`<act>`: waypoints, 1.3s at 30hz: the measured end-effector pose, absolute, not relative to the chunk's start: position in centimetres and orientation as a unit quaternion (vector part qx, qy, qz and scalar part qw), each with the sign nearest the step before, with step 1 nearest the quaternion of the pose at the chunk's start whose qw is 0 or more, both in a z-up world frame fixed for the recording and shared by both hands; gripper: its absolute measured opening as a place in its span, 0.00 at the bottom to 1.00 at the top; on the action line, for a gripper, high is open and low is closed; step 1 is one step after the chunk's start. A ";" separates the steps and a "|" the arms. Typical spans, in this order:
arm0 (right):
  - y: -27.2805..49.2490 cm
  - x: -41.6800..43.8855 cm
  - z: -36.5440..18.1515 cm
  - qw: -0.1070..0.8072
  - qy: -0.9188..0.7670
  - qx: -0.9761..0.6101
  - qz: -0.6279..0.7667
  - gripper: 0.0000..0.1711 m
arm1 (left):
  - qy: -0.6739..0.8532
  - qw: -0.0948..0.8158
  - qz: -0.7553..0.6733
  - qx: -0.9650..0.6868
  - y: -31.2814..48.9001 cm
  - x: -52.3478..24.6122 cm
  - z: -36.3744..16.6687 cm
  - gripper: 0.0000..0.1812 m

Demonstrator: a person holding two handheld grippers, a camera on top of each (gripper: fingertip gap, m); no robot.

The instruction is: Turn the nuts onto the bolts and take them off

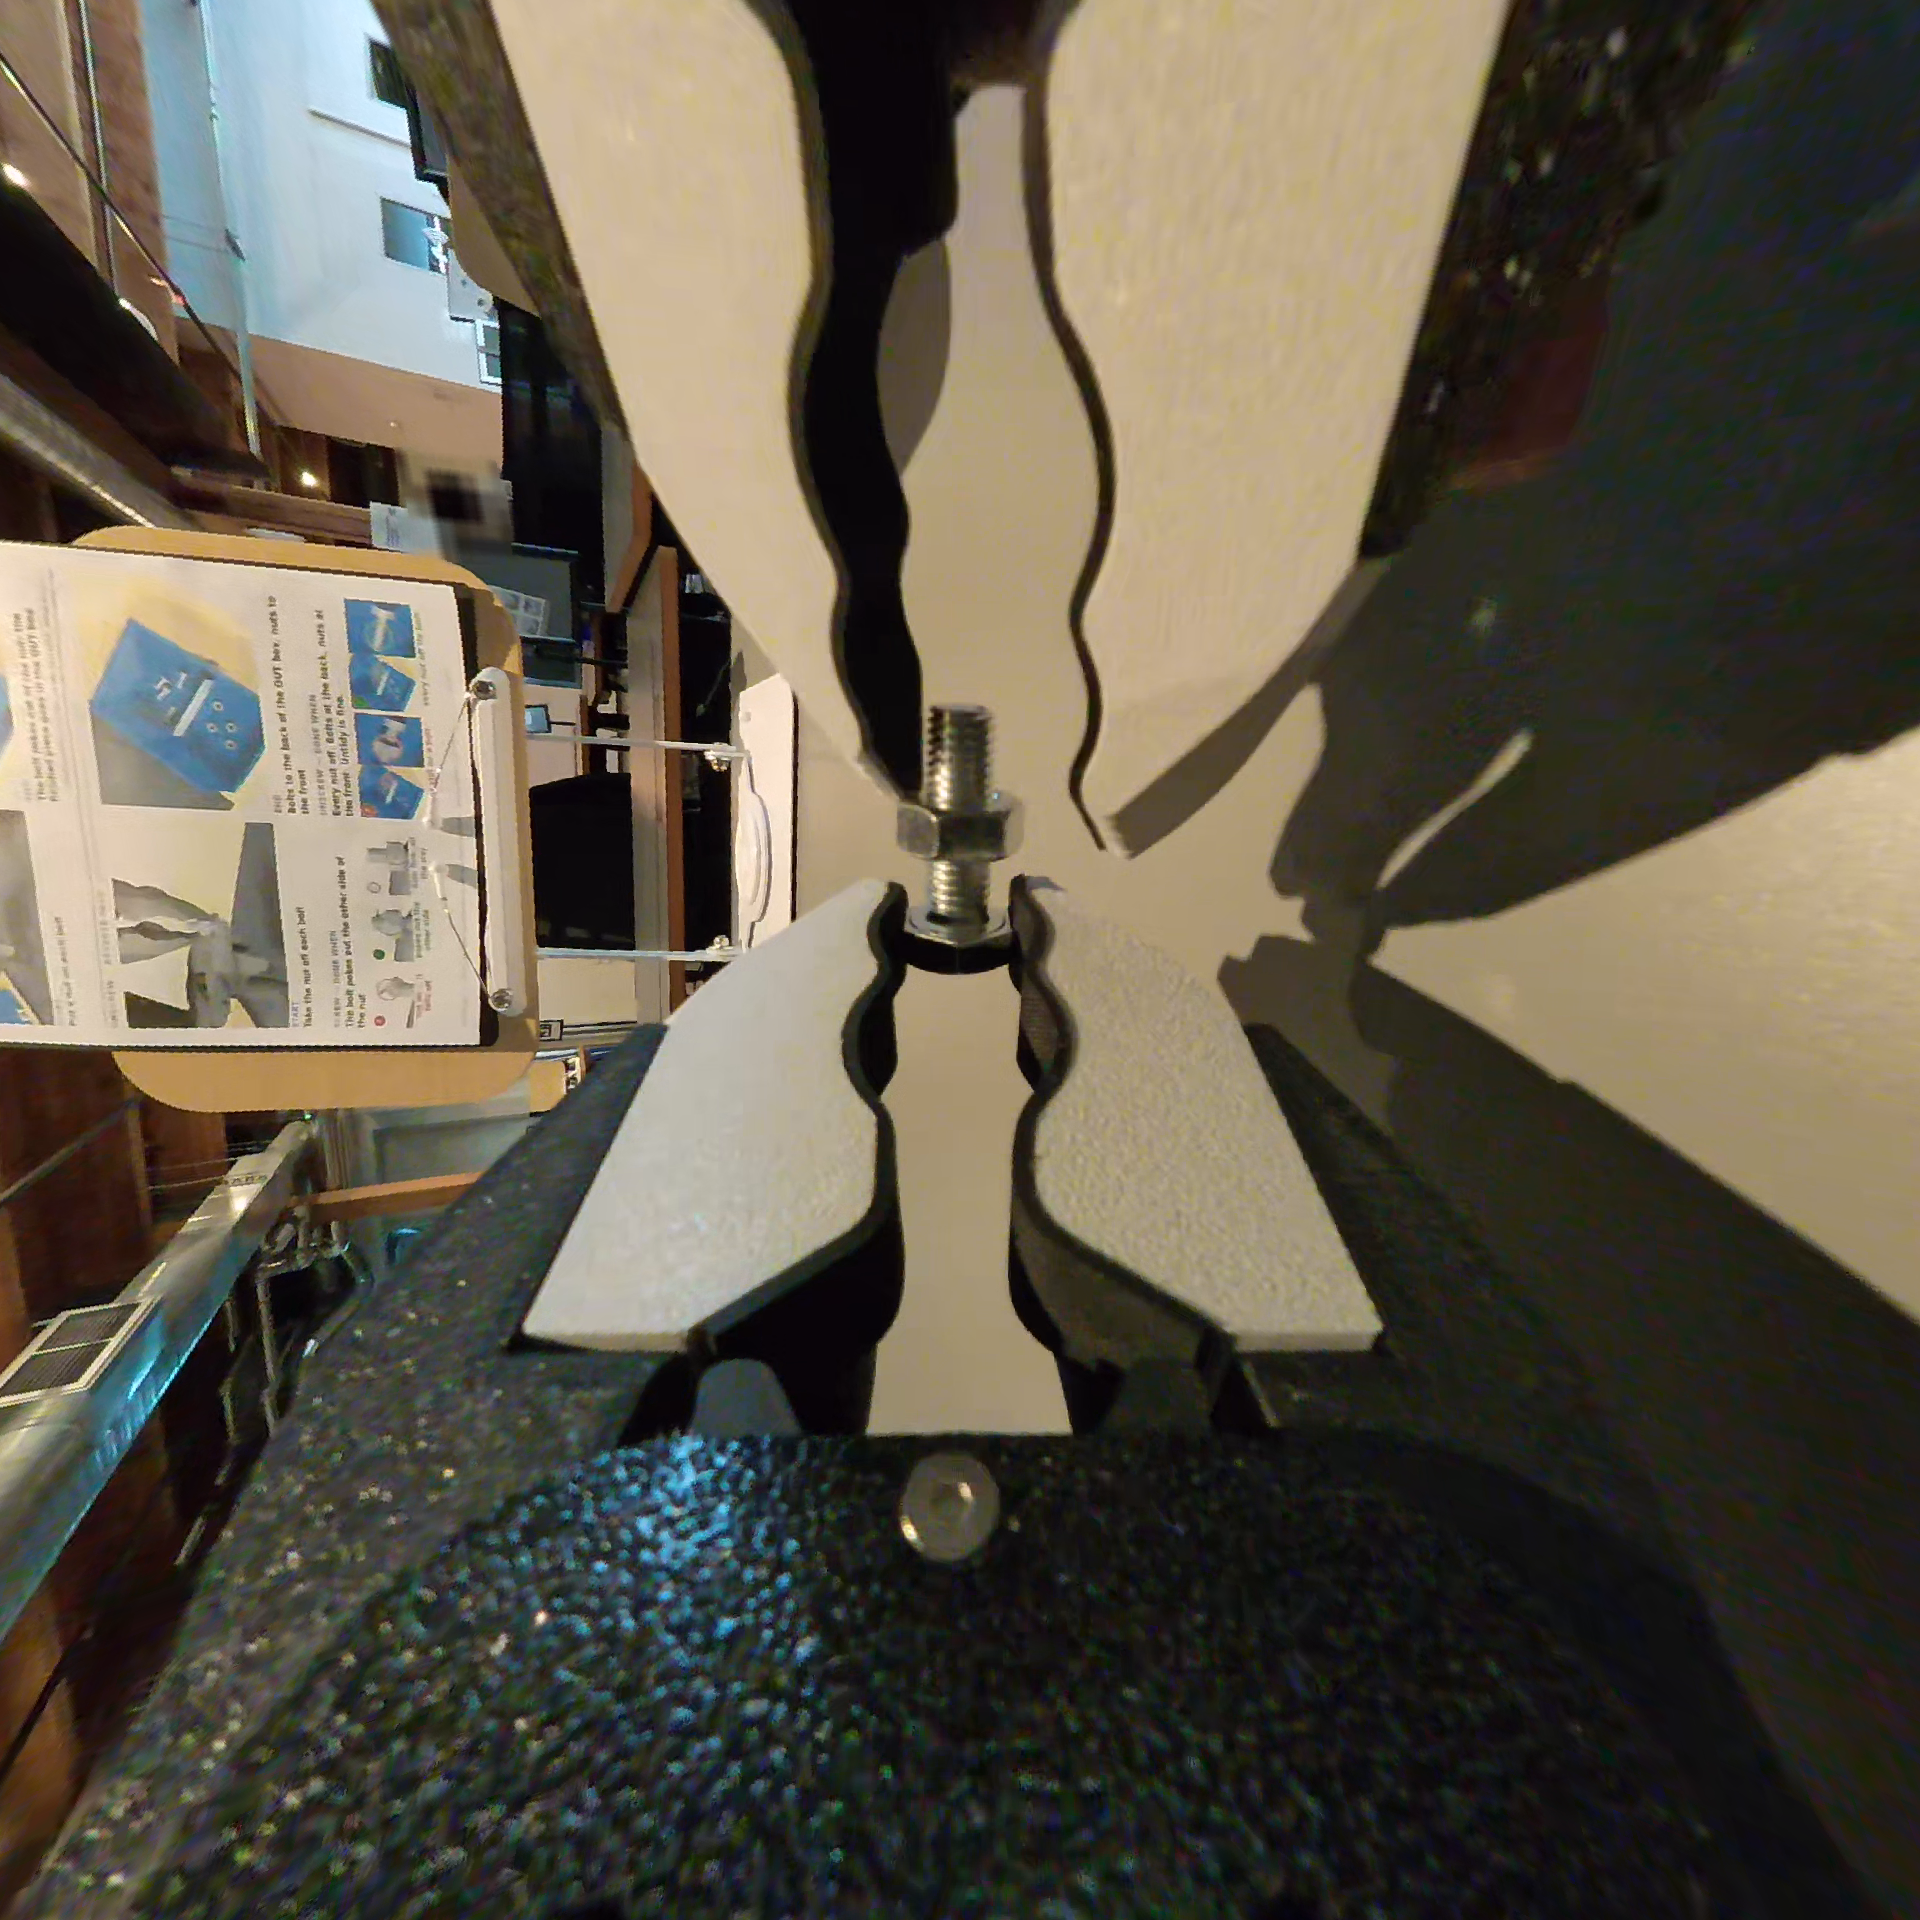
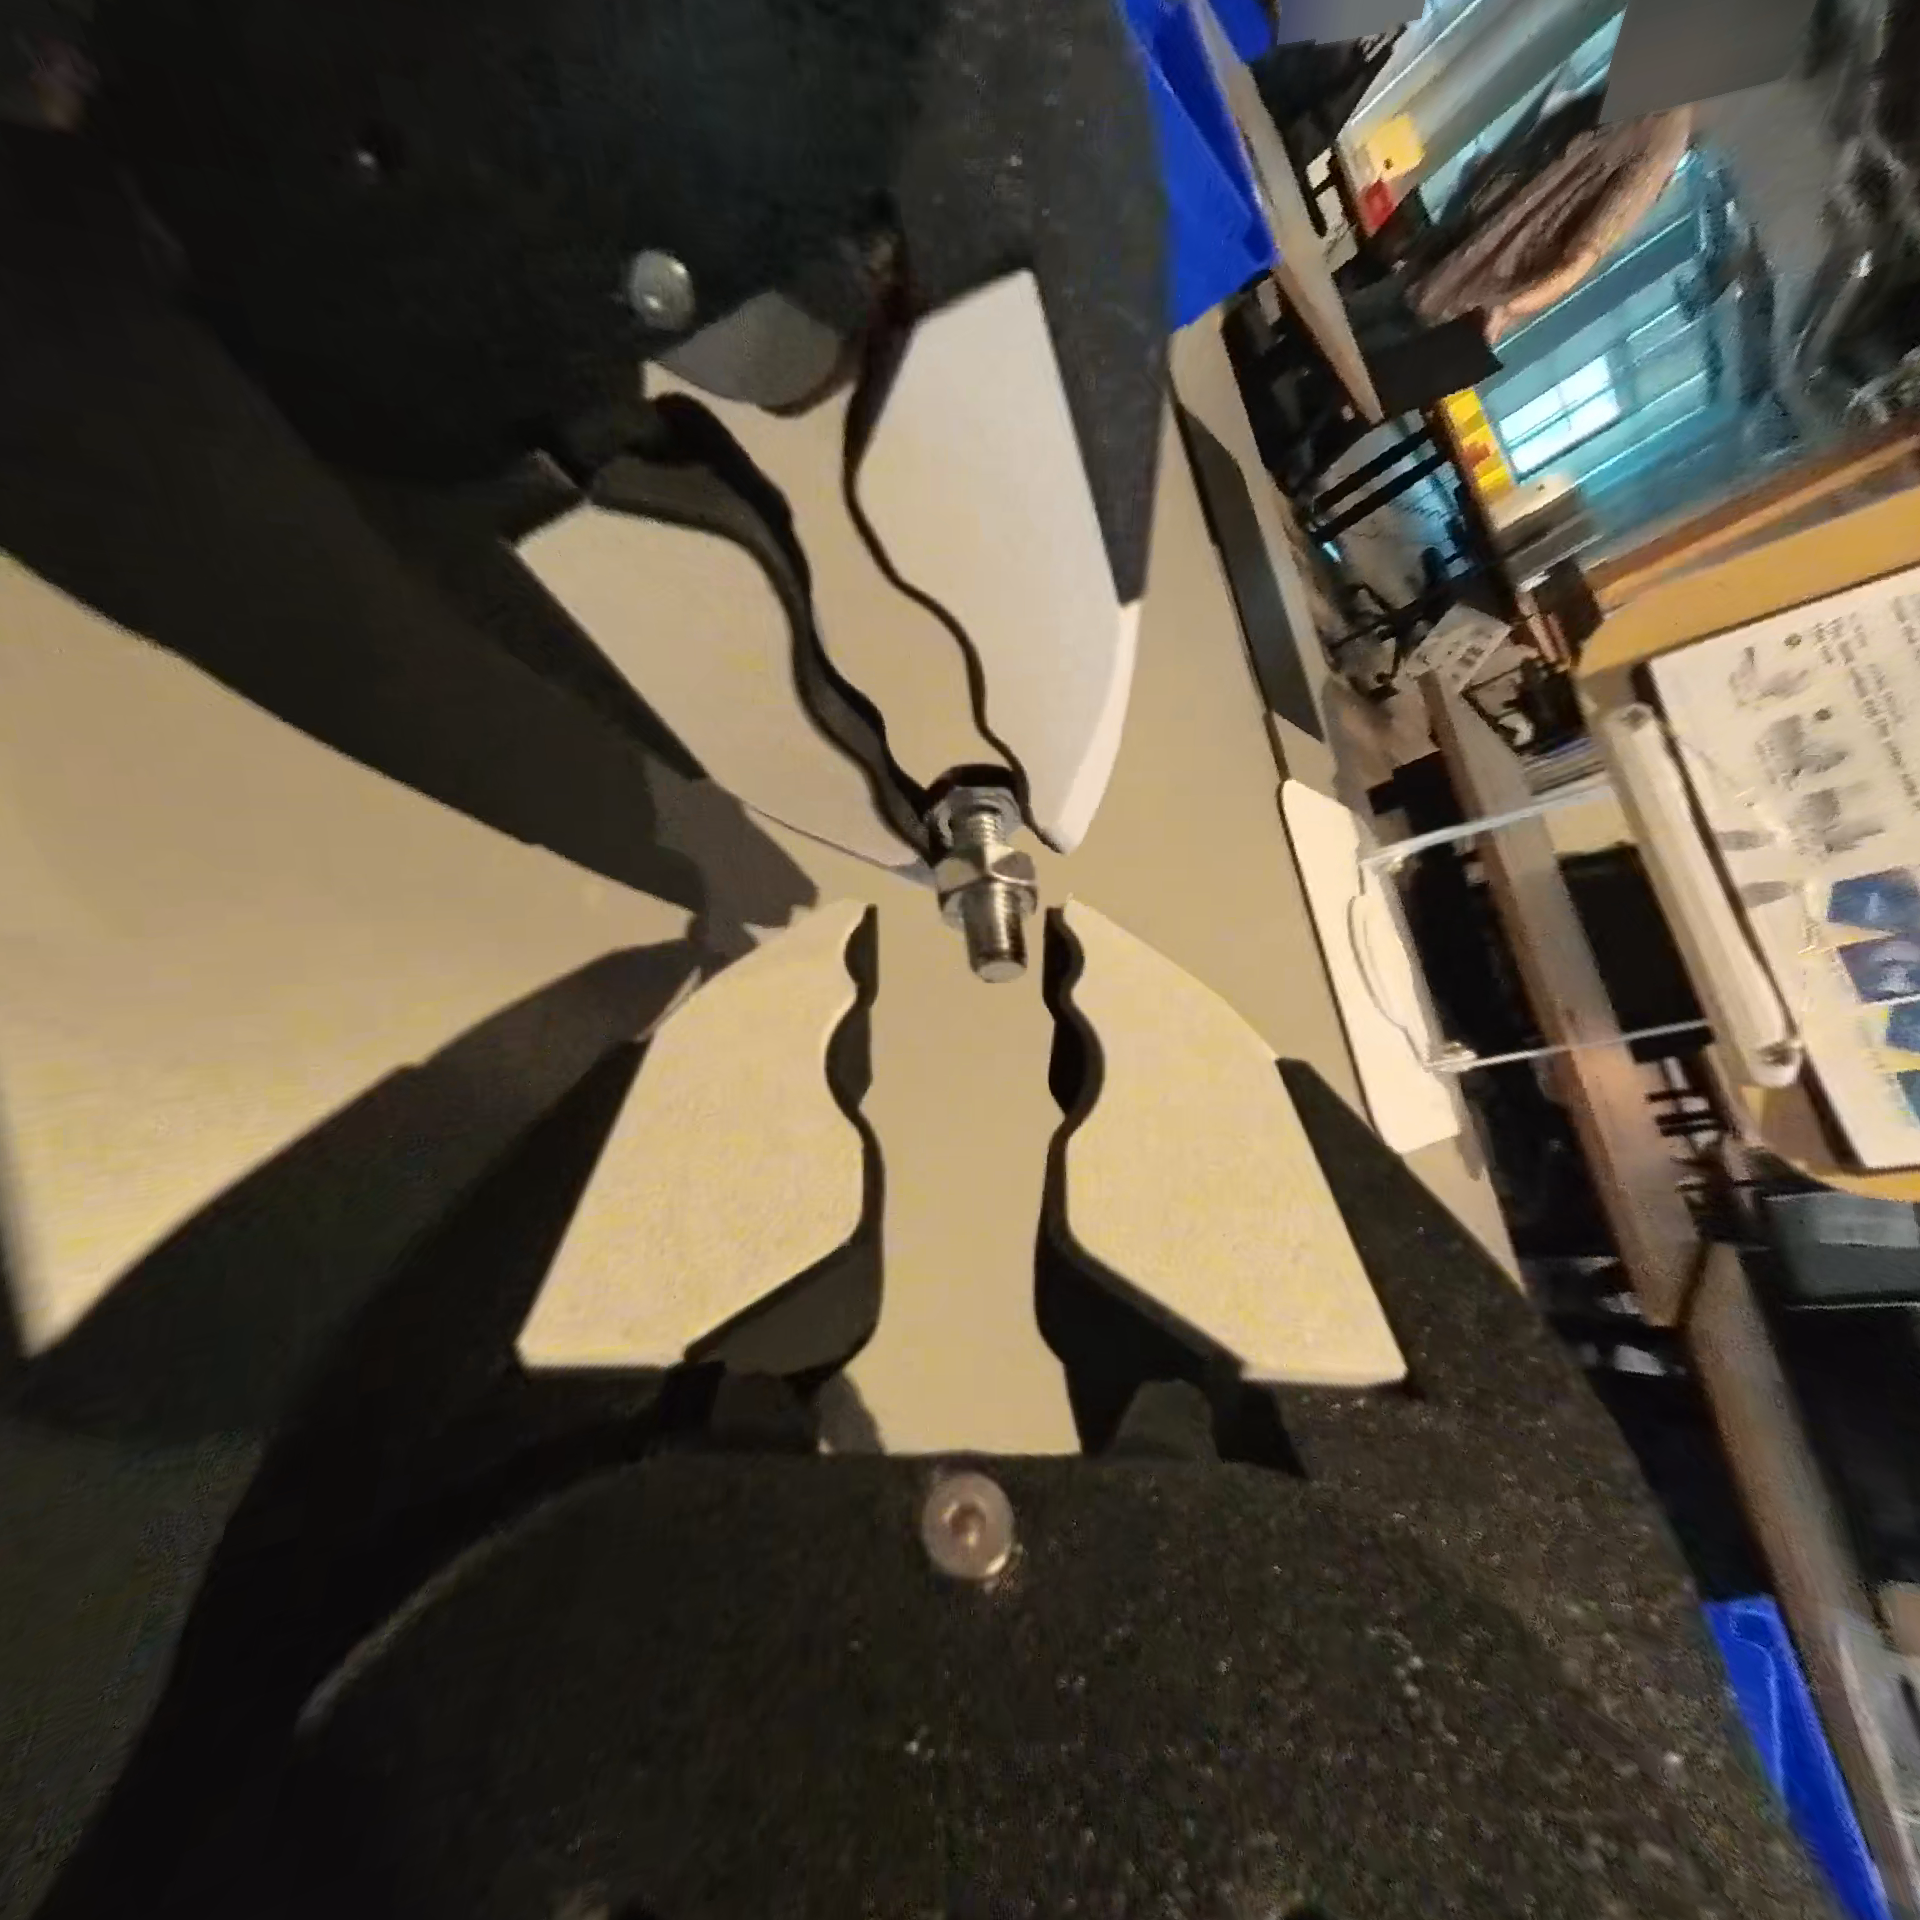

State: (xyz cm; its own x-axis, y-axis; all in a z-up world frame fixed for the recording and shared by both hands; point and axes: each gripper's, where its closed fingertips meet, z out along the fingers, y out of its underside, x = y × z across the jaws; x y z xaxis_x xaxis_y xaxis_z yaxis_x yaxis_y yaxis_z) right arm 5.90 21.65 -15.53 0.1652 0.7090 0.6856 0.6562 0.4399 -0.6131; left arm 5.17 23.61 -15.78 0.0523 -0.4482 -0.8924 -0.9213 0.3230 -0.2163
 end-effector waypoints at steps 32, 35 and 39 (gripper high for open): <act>21.5 6.8 -13.2 0.488 -0.533 -0.613 0.320 0.11 | 0.635 0.503 0.232 -0.538 23.9 4.8 -15.3 0.10; 21.3 6.6 -13.7 0.482 -0.541 -0.614 0.314 0.11 | 0.636 0.504 0.230 -0.537 23.9 4.9 -15.4 0.10; 21.3 6.3 -14.0 0.479 -0.542 -0.617 0.310 0.10 | 0.638 0.505 0.229 -0.534 23.8 5.0 -15.3 0.10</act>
State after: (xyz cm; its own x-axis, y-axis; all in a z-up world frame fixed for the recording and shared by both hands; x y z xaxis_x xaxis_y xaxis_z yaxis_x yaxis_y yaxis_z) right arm 6.31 21.26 -13.97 0.2211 0.9655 0.1372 0.3716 0.0467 -0.9272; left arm 4.96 23.77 -15.35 0.0816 -0.4497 -0.8894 -0.9133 0.3236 -0.2474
